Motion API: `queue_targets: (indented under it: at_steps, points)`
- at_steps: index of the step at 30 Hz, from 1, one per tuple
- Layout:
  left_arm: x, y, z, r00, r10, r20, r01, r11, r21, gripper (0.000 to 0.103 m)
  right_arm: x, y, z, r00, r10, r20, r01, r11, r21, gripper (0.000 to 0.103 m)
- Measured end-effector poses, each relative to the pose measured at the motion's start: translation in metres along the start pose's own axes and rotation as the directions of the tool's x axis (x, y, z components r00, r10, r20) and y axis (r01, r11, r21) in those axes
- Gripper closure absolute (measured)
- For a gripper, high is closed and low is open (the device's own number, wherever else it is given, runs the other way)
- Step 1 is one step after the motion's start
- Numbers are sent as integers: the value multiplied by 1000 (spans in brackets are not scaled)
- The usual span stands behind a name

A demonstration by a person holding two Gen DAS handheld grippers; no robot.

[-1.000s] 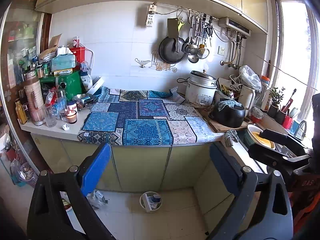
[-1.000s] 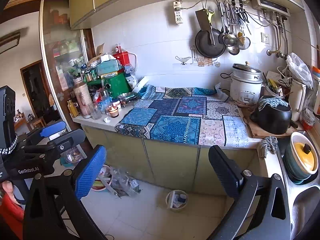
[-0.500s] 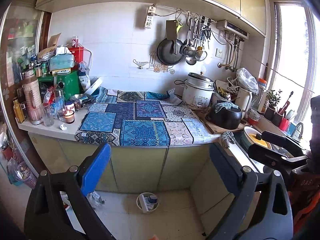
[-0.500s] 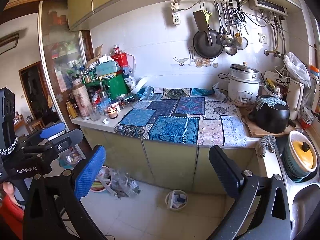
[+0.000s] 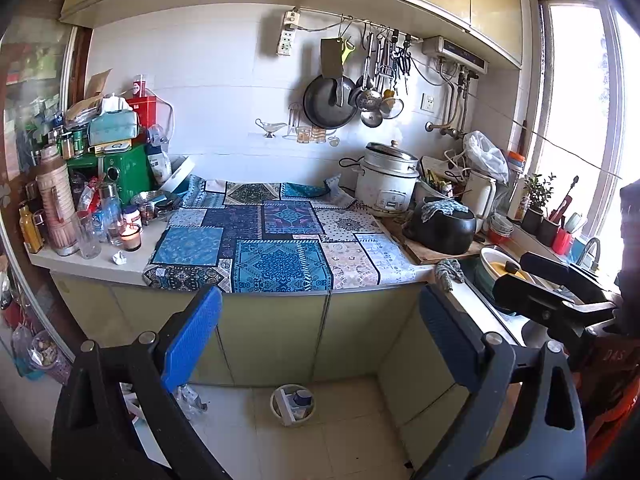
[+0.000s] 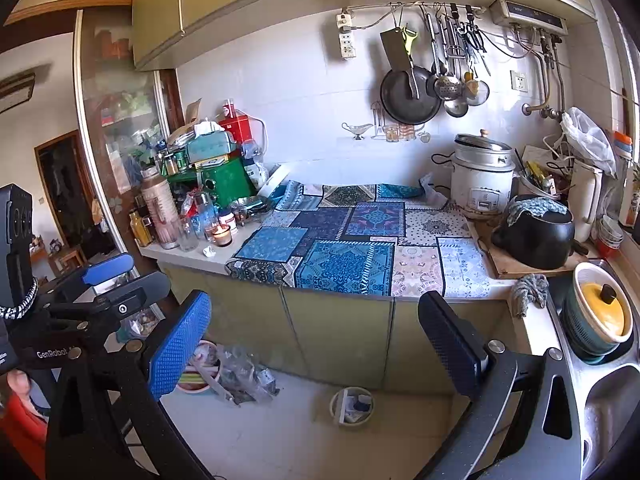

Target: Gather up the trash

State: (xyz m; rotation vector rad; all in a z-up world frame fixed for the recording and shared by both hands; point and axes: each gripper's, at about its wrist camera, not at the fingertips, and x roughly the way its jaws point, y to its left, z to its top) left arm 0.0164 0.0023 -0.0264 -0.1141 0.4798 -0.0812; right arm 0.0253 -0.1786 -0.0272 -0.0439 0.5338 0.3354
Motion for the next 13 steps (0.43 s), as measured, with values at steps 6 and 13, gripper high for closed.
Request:
queue_targets:
  at_steps: [6,13]
  points:
    - [3,-1,3,1000,-10,1,10,1000,2,4,0,-1,1,999,-32,14,33,999,-8,0]
    - [10,-5,7,1000,-16,-2,16,1000,13,4,1,-7,1,999,-45,16,45,999,10,0]
